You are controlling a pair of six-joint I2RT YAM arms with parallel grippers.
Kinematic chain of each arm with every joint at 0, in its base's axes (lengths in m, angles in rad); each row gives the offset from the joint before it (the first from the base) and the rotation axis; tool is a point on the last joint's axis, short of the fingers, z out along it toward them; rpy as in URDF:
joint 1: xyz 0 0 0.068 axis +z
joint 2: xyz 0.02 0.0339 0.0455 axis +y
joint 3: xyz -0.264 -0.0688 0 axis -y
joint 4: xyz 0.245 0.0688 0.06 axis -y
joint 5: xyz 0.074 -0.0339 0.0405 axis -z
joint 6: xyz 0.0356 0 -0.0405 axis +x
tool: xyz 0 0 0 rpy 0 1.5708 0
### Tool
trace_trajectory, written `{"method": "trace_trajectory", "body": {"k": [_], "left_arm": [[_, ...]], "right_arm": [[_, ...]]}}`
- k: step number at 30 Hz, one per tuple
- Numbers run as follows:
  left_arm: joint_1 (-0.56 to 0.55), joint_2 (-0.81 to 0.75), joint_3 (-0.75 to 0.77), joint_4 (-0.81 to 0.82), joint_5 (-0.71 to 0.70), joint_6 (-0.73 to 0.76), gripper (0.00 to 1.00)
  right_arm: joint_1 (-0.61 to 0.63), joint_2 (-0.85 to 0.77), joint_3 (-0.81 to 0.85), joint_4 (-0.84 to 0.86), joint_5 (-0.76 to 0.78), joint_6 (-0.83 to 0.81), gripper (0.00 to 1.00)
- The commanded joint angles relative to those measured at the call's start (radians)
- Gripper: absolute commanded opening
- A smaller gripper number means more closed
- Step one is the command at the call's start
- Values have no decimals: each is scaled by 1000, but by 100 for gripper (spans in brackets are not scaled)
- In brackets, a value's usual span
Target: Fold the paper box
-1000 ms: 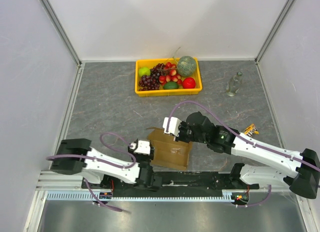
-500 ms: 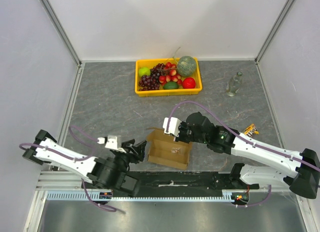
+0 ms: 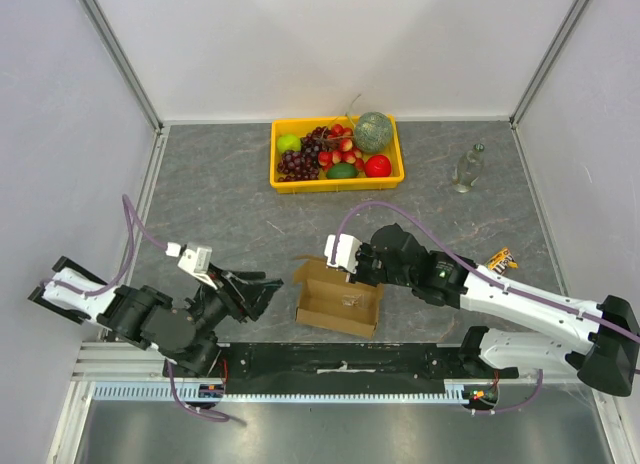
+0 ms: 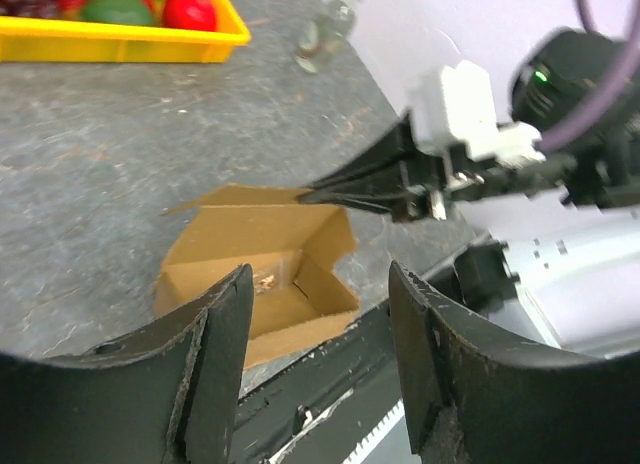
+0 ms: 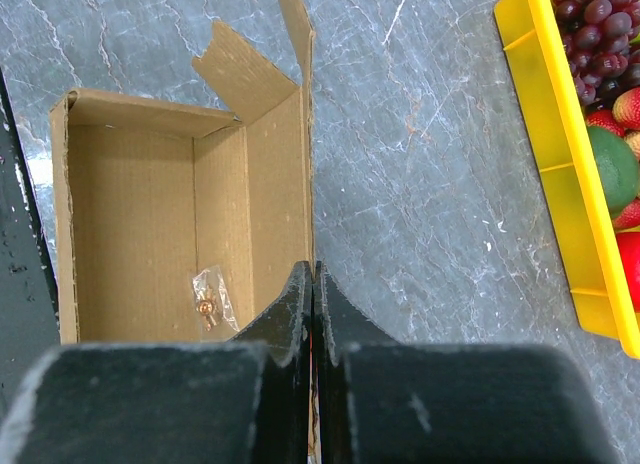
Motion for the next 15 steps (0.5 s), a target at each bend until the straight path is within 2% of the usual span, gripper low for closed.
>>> {"method": "trace_trajectory", "body": {"k": [1, 8, 11, 15], "left_arm": [[-7, -65, -81, 553, 174, 629, 63], [-6, -203, -120, 689, 289, 776, 63], [-7, -164, -74, 648, 282, 786, 63], [-7, -33, 17, 565, 292, 774, 63]], "right_arm": [[1, 5, 9, 28, -13, 15, 0], [24, 17, 35, 1, 3, 7, 0], [31, 28, 44, -10, 6, 10, 0], [42, 39, 49, -13, 13, 21, 0]]}}
